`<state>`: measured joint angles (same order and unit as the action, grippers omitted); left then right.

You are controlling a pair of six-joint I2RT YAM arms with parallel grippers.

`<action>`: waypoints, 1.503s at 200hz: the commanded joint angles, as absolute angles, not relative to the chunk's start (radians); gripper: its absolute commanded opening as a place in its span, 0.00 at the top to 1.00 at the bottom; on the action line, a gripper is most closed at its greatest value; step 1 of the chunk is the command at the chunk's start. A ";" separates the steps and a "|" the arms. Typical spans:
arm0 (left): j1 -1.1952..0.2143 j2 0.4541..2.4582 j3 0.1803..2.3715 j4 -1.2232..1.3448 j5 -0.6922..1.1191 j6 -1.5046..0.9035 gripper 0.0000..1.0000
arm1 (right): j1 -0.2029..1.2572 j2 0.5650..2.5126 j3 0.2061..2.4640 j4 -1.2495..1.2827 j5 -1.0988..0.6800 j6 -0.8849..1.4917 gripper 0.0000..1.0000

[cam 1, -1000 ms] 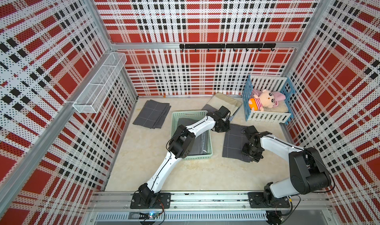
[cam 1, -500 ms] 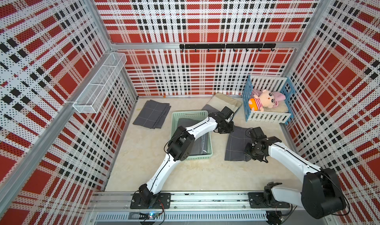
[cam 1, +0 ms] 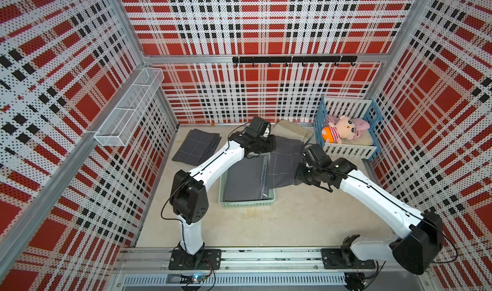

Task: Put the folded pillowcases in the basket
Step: Place the pillowcase in the basket.

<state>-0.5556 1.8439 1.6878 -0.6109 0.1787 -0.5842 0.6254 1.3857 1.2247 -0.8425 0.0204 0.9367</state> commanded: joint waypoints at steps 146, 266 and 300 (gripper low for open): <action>-0.291 1.842 1.450 -0.645 0.067 -0.417 1.00 | 0.832 1.934 1.527 -0.713 -0.103 0.942 1.00; -0.255 1.887 1.477 -0.673 0.015 -0.380 0.55 | 0.862 1.940 1.668 -0.984 -0.013 0.939 0.29; -0.255 1.861 1.540 -0.721 -0.026 -0.347 0.44 | 0.823 1.886 1.687 -1.069 0.089 0.899 0.28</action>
